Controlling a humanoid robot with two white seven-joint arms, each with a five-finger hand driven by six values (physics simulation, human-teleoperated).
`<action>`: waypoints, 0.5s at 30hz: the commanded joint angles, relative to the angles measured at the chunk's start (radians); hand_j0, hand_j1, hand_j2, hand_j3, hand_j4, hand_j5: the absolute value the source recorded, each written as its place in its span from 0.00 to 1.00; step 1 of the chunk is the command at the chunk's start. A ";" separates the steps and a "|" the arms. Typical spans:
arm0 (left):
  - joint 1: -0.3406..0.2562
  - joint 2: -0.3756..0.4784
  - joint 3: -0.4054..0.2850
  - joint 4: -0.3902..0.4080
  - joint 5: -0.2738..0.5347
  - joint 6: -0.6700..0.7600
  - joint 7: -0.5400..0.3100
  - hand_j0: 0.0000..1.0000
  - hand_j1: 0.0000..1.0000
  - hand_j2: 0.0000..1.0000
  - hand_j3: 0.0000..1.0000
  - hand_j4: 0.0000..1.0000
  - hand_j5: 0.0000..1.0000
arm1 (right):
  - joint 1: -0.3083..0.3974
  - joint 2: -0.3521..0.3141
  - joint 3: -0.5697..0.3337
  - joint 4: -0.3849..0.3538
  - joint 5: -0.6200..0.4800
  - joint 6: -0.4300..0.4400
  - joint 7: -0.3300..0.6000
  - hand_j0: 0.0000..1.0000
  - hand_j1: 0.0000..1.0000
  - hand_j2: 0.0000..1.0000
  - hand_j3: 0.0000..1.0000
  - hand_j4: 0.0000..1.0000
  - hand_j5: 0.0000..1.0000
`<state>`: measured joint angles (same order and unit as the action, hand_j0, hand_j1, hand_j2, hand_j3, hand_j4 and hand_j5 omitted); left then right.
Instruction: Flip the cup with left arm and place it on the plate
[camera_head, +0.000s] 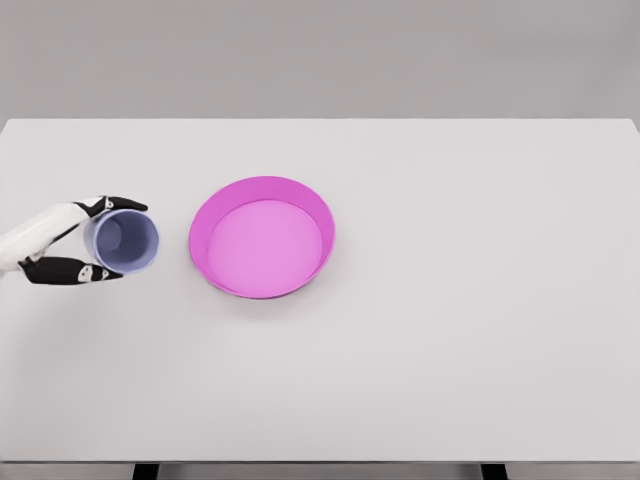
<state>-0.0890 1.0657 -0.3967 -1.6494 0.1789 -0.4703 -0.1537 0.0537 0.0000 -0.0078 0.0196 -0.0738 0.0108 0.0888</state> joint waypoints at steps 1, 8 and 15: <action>-0.002 -0.007 0.002 -0.003 0.048 -0.007 0.000 0.78 0.78 0.78 0.78 0.78 0.78 | 0.000 0.000 0.000 0.000 0.000 0.000 0.000 1.00 1.00 1.00 1.00 1.00 1.00; -0.006 -0.058 0.001 -0.003 0.111 -0.025 -0.006 0.78 0.78 0.78 0.78 0.78 0.78 | 0.000 0.000 0.000 0.000 0.000 0.000 0.000 1.00 1.00 1.00 1.00 1.00 1.00; -0.031 -0.115 -0.004 -0.004 0.168 -0.025 -0.012 0.78 0.78 0.78 0.78 0.78 0.78 | 0.000 0.000 0.000 0.000 0.000 0.000 0.000 1.00 1.00 1.00 1.00 1.00 1.00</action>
<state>-0.1196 0.9652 -0.3997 -1.6516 0.3197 -0.4950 -0.1640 0.0537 0.0000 -0.0078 0.0196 -0.0738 0.0108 0.0888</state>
